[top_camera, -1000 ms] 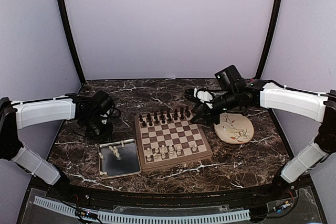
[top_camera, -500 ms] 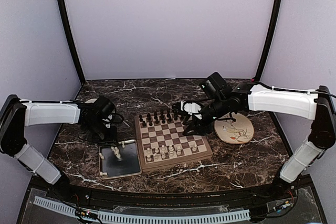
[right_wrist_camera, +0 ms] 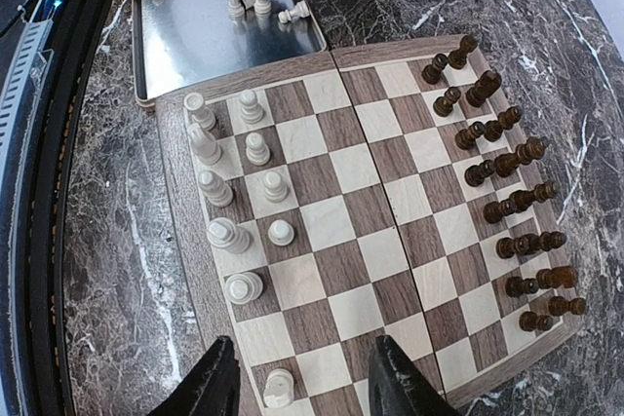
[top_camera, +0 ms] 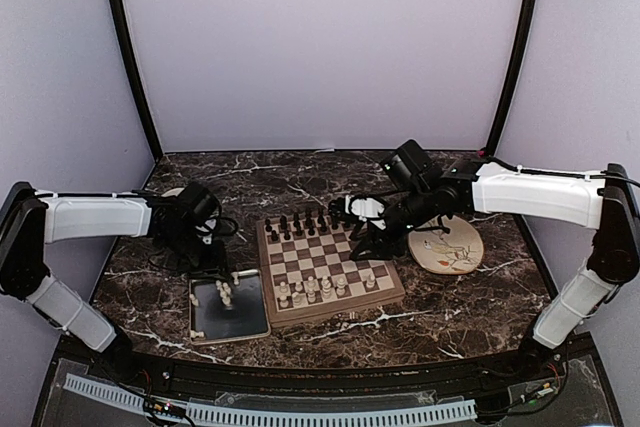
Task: Set up the chess pieces on the board
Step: Pick up the chess pile from the storage box, then pass from the left arm to the right, then place the bishop on f1.
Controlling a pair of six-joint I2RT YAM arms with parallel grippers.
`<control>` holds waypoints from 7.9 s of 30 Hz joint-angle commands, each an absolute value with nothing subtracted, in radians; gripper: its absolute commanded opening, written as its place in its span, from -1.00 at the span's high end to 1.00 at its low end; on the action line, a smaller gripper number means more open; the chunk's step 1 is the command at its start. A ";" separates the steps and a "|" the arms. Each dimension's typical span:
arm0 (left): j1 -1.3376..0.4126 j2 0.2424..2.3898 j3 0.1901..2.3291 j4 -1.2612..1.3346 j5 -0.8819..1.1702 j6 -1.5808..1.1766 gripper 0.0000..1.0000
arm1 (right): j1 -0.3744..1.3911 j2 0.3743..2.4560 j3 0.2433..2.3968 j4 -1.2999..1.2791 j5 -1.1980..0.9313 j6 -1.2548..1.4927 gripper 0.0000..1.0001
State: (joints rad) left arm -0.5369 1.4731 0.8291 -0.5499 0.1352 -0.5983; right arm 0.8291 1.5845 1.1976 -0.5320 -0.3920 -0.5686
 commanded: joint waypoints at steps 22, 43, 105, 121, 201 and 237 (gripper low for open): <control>-0.588 1.522 0.778 -0.525 0.227 -0.566 0.28 | 0.851 1.581 1.178 -0.512 -0.399 -0.569 0.08; -0.643 1.456 0.840 -0.524 0.160 -0.460 0.72 | 0.864 1.613 1.219 -0.546 -0.408 -0.576 0.08; -0.787 1.368 0.863 -0.018 0.577 -0.092 0.77 | 0.856 2.004 1.626 -0.494 -1.000 0.006 0.36; -0.792 1.377 0.865 -0.017 0.559 -0.098 0.77 | 0.869 2.014 1.626 -0.514 -0.964 -0.013 0.45; -0.801 1.520 1.181 -0.198 0.142 0.001 0.18 | 0.572 1.659 1.384 -0.544 -0.558 -0.308 0.98; -0.621 1.436 1.101 -0.081 0.155 0.028 0.06 | 0.944 1.671 1.117 -0.514 -0.226 -0.576 0.99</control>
